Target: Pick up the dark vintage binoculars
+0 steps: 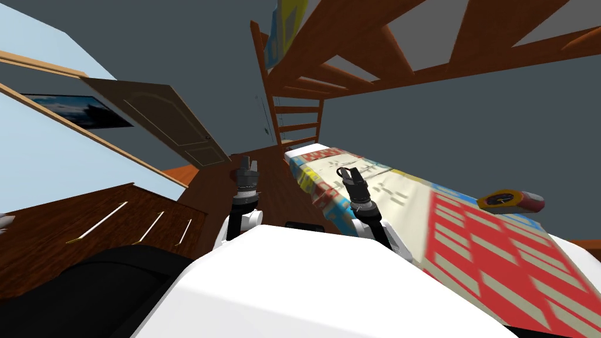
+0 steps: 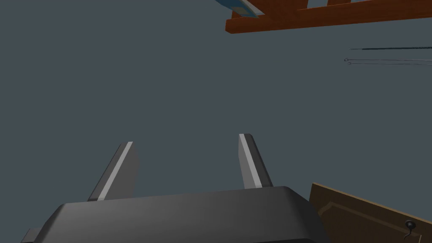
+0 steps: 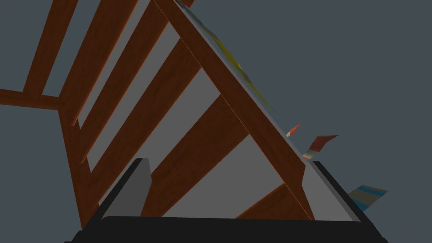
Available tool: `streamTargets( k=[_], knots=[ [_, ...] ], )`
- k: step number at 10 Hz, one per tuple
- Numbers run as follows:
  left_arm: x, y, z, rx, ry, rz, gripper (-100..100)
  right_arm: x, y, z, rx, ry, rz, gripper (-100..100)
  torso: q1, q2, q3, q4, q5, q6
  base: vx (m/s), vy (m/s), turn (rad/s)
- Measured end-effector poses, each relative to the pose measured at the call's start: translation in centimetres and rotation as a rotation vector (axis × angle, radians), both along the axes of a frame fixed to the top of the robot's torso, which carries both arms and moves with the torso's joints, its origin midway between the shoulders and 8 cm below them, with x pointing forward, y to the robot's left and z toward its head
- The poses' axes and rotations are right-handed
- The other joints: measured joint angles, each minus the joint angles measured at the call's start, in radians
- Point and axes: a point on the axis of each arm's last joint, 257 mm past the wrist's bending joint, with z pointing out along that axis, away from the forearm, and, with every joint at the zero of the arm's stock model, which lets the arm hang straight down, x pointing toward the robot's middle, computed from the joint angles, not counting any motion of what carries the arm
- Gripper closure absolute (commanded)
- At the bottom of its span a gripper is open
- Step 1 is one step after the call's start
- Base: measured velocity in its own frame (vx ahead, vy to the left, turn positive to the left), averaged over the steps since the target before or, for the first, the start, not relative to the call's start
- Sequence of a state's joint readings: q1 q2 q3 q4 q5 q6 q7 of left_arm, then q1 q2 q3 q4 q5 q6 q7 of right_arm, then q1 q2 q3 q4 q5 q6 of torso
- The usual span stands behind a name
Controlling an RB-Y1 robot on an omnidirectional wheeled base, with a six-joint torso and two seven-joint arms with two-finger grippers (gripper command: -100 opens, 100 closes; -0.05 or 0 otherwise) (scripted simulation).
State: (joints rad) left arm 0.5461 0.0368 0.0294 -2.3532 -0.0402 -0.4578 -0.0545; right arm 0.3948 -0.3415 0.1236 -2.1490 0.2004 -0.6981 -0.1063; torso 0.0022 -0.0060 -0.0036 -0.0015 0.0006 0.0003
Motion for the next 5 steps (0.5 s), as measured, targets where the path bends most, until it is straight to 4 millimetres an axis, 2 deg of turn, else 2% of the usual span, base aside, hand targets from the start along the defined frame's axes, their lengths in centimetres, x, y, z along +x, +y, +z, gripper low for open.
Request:
streamTargets(
  k=[1,3,5],
  knots=[
    [0.0,0.0,0.0,0.000,0.000,0.000,0,0.0,0.4,-0.9,-0.034,0.011,0.019,-100,0.000,0.001,0.000,0.000,0.000,0.000,0.098,0.040,0.199],
    [0.0,0.0,0.0,0.000,0.000,0.000,0,0.1,1.6,-2.7,-0.105,0.029,0.059,-100,0.000,0.000,0.000,0.000,0.000,0.000,0.073,0.023,0.081],
    [0.0,0.0,0.0,0.000,0.000,0.000,0,0.3,2.7,-5.6,-0.193,0.058,0.097,-100,0.001,0.000,0.000,0.000,0.000,0.000,0.085,0.040,0.116]
  ],
)
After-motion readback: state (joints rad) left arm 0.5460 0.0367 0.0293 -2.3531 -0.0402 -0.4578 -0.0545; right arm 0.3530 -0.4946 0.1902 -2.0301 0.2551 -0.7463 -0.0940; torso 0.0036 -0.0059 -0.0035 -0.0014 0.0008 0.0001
